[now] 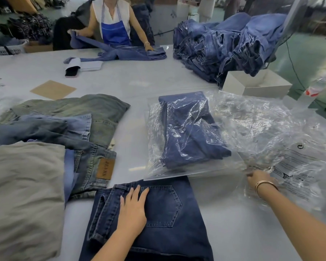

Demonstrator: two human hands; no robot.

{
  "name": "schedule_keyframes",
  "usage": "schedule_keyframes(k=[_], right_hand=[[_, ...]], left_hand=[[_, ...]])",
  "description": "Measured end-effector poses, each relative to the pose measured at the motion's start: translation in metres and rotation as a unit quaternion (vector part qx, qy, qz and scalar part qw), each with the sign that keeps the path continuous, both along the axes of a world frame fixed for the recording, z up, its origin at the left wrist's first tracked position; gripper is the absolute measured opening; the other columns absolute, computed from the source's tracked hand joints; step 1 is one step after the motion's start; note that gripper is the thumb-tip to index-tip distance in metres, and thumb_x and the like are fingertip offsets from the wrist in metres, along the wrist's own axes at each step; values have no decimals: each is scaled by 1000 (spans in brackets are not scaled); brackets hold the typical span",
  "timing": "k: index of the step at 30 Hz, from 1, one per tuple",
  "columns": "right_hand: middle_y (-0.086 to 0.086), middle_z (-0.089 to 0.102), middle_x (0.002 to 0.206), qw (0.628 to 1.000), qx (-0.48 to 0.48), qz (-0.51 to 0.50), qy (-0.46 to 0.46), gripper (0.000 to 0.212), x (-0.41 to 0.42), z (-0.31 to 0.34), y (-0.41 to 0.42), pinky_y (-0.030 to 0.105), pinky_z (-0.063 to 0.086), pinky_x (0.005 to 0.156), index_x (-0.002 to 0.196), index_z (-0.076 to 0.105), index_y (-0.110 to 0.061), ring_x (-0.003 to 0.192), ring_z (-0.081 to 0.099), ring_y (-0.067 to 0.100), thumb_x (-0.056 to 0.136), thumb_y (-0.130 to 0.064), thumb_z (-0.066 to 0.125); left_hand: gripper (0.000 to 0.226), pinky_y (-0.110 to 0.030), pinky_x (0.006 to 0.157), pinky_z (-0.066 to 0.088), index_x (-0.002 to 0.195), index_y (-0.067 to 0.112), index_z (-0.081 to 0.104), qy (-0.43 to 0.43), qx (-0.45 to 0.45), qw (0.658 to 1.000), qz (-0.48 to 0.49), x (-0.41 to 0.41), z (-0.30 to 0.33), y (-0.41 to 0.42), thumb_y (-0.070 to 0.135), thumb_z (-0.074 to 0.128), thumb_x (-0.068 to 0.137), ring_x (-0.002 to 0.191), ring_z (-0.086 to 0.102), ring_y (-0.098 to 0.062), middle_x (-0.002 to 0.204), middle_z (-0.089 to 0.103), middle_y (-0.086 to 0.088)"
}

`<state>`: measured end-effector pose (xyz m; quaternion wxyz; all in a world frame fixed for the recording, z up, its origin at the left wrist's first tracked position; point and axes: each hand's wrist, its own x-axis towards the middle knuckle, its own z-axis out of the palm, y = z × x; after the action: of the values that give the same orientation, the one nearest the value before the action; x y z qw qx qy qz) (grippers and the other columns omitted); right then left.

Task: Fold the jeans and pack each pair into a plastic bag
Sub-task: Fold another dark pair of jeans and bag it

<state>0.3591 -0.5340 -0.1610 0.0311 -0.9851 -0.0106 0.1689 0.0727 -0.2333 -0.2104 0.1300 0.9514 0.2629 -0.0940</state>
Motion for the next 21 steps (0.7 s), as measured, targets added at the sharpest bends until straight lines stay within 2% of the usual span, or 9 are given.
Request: schedule_keyframes(k=[4,6,10,12,13,15,16,18,21], right_hand=[[10,71,106,978,148,-57,-133,29,2,26,-1,35,52,78,94,75,-21,86,63,30,89,-4,53],[10,71,89,955,213,-77,-194,28,-2,47,3,31,47,62,88,75,-19,67,58,27,86,-2,53],[18,70,86,849,355,-24,-390,23,-24,107,22,25,44,64,88,75,-7,72,60,34,81,5,56],[15,67,80,788,424,54,-444,21,-54,134,46,6,37,65,83,72,-8,66,57,22,79,5,56],[8,64,77,771,452,93,-439,21,-76,139,61,4,36,63,83,70,-13,63,53,13,79,2,56],[-7,58,75,762,496,171,-379,22,-130,132,99,4,37,58,81,68,-21,60,50,5,78,-2,58],[-12,56,76,768,511,205,-327,22,-158,120,118,5,36,58,80,69,-21,61,51,2,78,-1,60],[-12,56,77,783,527,252,-213,25,-209,92,153,5,36,60,80,71,-17,63,50,-3,76,6,62],[-8,55,81,777,554,293,-57,24,-261,59,193,12,42,65,83,70,-11,70,51,-1,75,7,57]], left_hand=[[84,-50,119,1,152,30,6,-6,-3,1000,0,-2,-3,2,0,44,85,148,-4,-24,161,0,1],[84,-50,118,1,152,31,6,-11,-5,1000,2,-3,-3,2,0,44,85,148,-4,-24,161,0,1],[84,-49,119,2,152,31,8,-16,-11,1000,2,-4,1,1,-2,43,84,148,-2,-23,161,1,1],[79,-48,119,0,150,31,20,-32,-70,997,23,-1,7,4,-5,42,84,148,1,-23,160,7,1],[71,-48,119,-3,147,30,31,-52,-135,988,46,5,14,6,-4,42,86,148,4,-22,159,12,1],[41,-46,118,-3,136,23,52,-107,-317,934,124,8,33,8,10,46,97,146,14,-20,154,26,3],[33,-43,119,3,132,19,56,-133,-420,883,162,4,43,8,22,46,100,143,21,-18,150,33,4],[48,-34,115,19,124,13,62,-183,-586,768,183,-13,61,5,42,33,100,133,40,-14,140,52,-1],[68,-28,96,44,119,9,63,-214,-682,682,157,-41,74,8,55,16,98,106,63,-14,110,70,-5]])
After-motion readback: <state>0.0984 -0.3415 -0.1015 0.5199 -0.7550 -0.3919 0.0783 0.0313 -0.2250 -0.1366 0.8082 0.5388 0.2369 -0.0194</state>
